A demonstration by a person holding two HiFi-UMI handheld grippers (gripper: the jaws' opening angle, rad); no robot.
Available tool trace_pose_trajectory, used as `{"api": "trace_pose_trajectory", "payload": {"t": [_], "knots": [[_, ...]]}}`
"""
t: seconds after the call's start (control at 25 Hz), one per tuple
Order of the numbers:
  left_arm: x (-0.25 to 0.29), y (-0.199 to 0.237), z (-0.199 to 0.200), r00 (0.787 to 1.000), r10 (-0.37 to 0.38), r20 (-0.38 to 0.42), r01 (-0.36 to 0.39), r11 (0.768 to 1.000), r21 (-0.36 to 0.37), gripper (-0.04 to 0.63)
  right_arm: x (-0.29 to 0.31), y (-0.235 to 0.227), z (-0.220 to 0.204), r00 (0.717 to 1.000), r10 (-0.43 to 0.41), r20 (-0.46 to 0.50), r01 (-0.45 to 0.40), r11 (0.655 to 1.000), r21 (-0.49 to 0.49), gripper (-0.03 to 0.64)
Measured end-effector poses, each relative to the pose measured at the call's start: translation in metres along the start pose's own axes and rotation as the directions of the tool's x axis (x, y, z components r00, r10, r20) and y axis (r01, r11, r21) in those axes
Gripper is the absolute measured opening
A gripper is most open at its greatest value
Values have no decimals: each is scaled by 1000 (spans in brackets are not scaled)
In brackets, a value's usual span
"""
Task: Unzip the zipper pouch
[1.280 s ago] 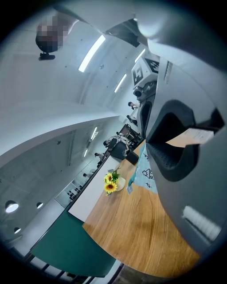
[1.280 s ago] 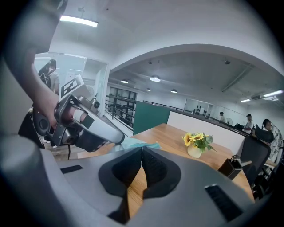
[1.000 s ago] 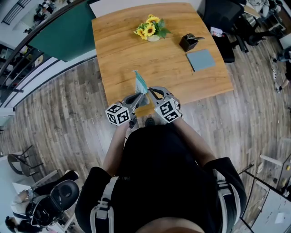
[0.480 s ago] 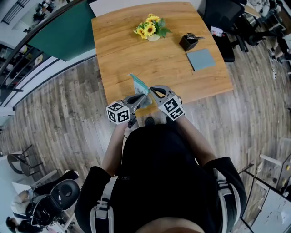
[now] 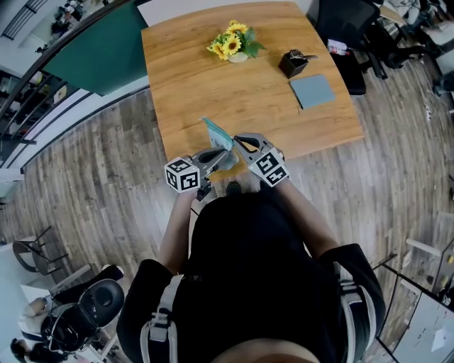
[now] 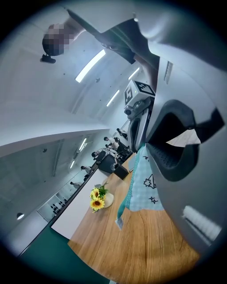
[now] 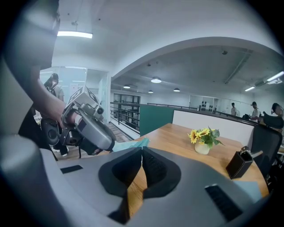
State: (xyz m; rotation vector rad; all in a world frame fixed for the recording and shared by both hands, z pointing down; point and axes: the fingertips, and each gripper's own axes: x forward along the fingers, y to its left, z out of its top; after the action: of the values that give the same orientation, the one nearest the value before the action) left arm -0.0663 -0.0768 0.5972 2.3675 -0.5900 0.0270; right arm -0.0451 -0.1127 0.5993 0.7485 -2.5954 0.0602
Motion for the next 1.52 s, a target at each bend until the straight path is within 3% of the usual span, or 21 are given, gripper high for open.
{"api": "trace_pose_trajectory", "payload": {"t": [0.32, 0.52, 0.68, 0.88, 1.08, 1.16, 1.24, 1.32, 1.52], "knots": [[0, -6, -6, 1000, -20, -15, 20, 1000, 6, -5, -4, 0, 2, 1000, 12, 16, -12, 1000, 26, 8], [-1, 0, -5, 999, 38, 15, -39, 999, 20, -2, -11, 1, 8, 999, 19, 41, -19, 1000, 17, 6], [-3, 14, -6, 986, 166, 29, -168, 980, 109, 22, -14, 5, 13, 998, 32, 52, -32, 999, 2, 6], [-4, 9, 5, 977, 197, 76, -209, 957, 203, 106, -12, 19, 6, 998, 63, 11, -62, 996, -58, 6], [9, 4, -8, 972, 230, -49, -196, 907, 374, 183, -9, 26, 9, 997, 74, 14, -73, 996, -58, 6], [13, 5, -12, 963, 261, -69, -208, 882, 422, 173, -10, 27, 10, 997, 78, 17, -77, 995, -62, 6], [14, 6, -11, 957, 284, -56, -233, 871, 433, 121, -11, 27, 11, 997, 79, 21, -77, 995, -59, 6], [15, 5, -11, 958, 282, -53, -234, 874, 425, 66, -13, 25, 11, 997, 75, 25, -74, 996, -51, 6], [17, 2, -13, 959, 271, -80, -211, 876, 434, 40, -16, 22, 8, 998, 57, 26, -56, 998, -32, 6]]}}
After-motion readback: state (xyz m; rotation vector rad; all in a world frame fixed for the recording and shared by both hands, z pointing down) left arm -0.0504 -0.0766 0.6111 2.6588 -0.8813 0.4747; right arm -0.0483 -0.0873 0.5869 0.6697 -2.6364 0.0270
